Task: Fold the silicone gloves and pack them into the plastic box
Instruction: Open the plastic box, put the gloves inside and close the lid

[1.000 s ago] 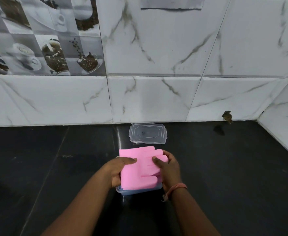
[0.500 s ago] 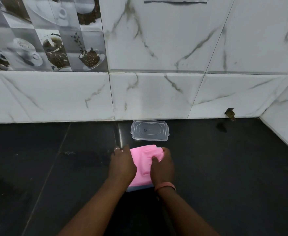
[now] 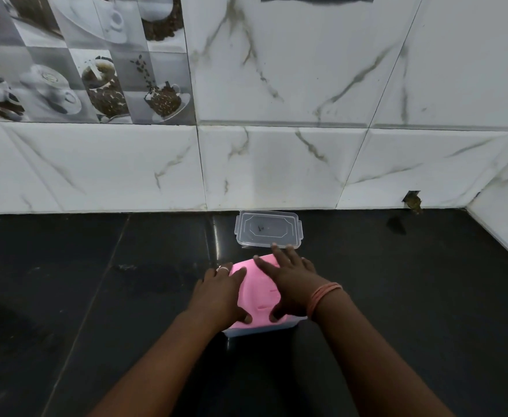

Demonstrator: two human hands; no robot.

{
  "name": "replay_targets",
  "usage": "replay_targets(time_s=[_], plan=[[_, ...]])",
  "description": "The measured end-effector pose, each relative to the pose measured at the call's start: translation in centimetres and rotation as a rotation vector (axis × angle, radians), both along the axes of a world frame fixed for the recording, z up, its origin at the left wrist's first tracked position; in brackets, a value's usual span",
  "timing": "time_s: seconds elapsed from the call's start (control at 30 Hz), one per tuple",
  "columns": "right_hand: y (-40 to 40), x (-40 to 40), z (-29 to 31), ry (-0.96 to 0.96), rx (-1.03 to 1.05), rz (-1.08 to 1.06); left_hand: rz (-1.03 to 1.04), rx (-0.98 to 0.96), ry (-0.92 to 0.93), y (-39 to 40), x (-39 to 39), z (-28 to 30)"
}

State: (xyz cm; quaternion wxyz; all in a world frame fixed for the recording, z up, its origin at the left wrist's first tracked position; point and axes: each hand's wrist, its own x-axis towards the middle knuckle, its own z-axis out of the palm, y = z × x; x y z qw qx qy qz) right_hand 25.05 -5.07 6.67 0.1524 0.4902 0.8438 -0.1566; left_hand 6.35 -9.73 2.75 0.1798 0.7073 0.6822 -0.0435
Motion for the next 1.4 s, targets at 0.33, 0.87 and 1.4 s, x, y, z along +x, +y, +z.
replay_targets(time_s=[0.33,0.87,1.4], plan=[[-0.7,-0.4,-5.6,-0.007,0.226,0.057,-0.097,0.161,0.201,-0.8,0.4,-0.9],[1.3,-0.5,-6.6,-0.112,0.092,0.169,-0.155,0.109,0.409,0.2,0.4,-1.8],[-2.5,-2.3,-5.1,0.045,0.15,-0.216,-0.144,0.134,0.344,-1.1,1.4,-1.4]])
